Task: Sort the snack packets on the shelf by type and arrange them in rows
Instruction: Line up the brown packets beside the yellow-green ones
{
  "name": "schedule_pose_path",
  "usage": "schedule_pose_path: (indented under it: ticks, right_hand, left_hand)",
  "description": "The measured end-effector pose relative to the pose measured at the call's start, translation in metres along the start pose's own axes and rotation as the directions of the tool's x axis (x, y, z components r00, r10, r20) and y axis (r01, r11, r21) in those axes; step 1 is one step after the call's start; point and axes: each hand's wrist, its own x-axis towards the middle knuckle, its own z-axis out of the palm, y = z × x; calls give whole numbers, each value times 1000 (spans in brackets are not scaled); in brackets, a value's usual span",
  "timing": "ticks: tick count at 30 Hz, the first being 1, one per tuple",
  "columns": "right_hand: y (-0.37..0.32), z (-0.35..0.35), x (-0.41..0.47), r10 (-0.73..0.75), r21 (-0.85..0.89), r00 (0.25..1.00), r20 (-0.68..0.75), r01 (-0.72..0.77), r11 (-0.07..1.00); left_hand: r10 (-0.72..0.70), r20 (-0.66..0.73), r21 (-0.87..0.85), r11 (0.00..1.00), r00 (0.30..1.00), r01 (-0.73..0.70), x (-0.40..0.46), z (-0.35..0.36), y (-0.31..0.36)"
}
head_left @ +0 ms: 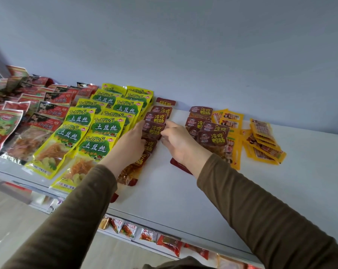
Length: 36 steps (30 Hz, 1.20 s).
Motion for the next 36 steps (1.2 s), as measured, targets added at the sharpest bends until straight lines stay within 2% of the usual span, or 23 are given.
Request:
schedule_pose_path:
  ticks: [2,4,6,7,8,10,11,12,13,14,15,17,20,25,27,31,33,36]
  right_hand:
    - [-3,-7,-7,-61,-4,998,-11,61,998]
    - [-4,-17,-13,-137,-58,991,-4,136,989]
    - [-2,-23,-21,-224,-235,971,80,236,943]
    - [1,-22,-26,-270,-373,951,153,309,875]
    - [7,-20,-30,-311,-526,920,238,392,755]
    - [22,-8,-37,-339,-764,850,403,516,387]
    - [30,-2,-39,-313,-815,824,472,543,203]
    - [38,3,-40,-268,-834,816,512,547,71]
    - [44,5,-41,-228,-846,824,519,534,3]
    - [47,7,-40,-212,-855,834,510,519,-14]
    - [46,6,-40,-215,-856,836,504,516,0]
    - [37,1,-43,-265,-843,829,492,530,95]
    - [15,-26,-45,-423,-843,825,375,493,216]
    - [-17,-109,-43,-522,-913,853,-10,205,352]
    - [-17,-133,-40,-501,-921,860,-90,119,370]
    - [-3,-149,-33,-380,-928,923,-63,86,361]
    - [2,-153,-33,-356,-896,931,-76,93,435]
    - [10,-161,-35,-304,-844,950,-67,109,526]
  left_hand:
    - [7,-45,-53,999,999,-10,-9,-12,-6]
    - [86,-154,-36,995,984,-93,-25,-21,-18]
    - [210,-200,25,978,957,-209,-46,-22,-30]
    - [248,-167,61,968,954,-241,-55,-18,-35]
    - [261,-114,97,963,959,-251,-63,-11,-39]
    - [241,-16,164,958,970,-236,-73,9,-44]
    - [227,-2,193,956,974,-222,-76,19,-45]
    - [209,-15,208,957,978,-202,-77,28,-45]
    - [186,-44,202,964,982,-173,-78,34,-42]
    - [159,-75,178,973,984,-143,-78,38,-39]
    - [134,-96,151,981,986,-118,-78,40,-36]
    - [100,-107,134,987,989,-85,-80,40,-31]
    - [124,-133,126,986,983,-107,-77,29,-22]
    - [300,-18,116,948,954,-296,-45,29,23]
    - [362,44,94,926,931,-365,-26,41,50]
    - [458,145,90,876,877,-473,0,74,99]
    - [465,191,129,861,864,-492,8,85,109]
    - [456,186,133,866,870,-483,13,88,102]
